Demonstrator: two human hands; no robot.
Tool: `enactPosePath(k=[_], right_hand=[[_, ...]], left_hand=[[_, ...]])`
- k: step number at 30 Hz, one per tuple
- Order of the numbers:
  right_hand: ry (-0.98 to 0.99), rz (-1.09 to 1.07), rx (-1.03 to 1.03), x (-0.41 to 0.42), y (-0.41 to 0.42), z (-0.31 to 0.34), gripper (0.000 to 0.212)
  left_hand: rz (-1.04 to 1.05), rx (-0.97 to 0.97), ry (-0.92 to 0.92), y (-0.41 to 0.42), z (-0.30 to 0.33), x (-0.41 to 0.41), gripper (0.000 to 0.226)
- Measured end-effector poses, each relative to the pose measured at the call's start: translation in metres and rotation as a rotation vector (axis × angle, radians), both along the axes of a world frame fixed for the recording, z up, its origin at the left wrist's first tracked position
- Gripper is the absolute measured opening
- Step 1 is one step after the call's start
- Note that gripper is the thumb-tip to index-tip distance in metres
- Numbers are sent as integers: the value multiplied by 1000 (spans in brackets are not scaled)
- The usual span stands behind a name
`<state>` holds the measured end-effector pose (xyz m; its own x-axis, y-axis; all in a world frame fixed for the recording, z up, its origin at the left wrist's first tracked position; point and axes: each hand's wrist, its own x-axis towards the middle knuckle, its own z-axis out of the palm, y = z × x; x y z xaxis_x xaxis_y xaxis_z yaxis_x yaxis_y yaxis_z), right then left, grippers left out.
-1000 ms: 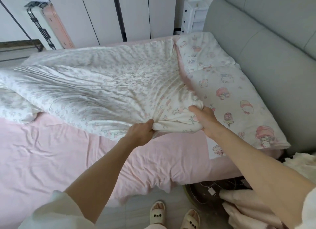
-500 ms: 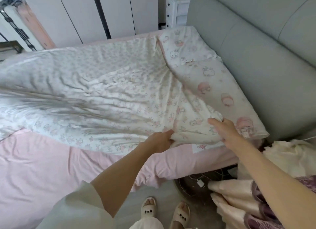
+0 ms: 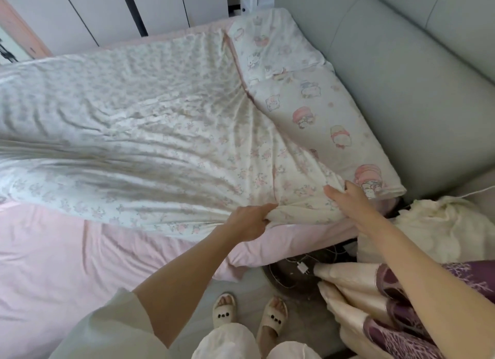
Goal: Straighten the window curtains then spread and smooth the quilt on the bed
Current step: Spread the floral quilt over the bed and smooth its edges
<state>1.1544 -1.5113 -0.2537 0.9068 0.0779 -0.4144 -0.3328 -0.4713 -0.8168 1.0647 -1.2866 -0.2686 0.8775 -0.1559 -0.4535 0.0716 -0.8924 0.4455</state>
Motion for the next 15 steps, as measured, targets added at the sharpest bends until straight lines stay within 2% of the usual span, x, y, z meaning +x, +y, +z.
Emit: enactPosePath(k=[3,6,8,10,13,15], right_hand=[[0,-8,-112,3,-6,-22,17],[55,35,-290,-2,-2,-51,32],[130,84,-366,-9,3,-71,27],[224,161,-413,-18,9,-84,22],[240,282,-449,-24,27,-94,11],[237,346,-419,-25,43,-96,22]], left_hand=[[-39,13,102,-7,-20,0,55],[-75,52,342,-9,-42,-7,69],[-55,37,479,-10,-56,-14,69],[3,16,526,-8,-62,-19,62],[148,-40,520,8,-70,-29,53],[216,-31,526,26,-75,-37,50]])
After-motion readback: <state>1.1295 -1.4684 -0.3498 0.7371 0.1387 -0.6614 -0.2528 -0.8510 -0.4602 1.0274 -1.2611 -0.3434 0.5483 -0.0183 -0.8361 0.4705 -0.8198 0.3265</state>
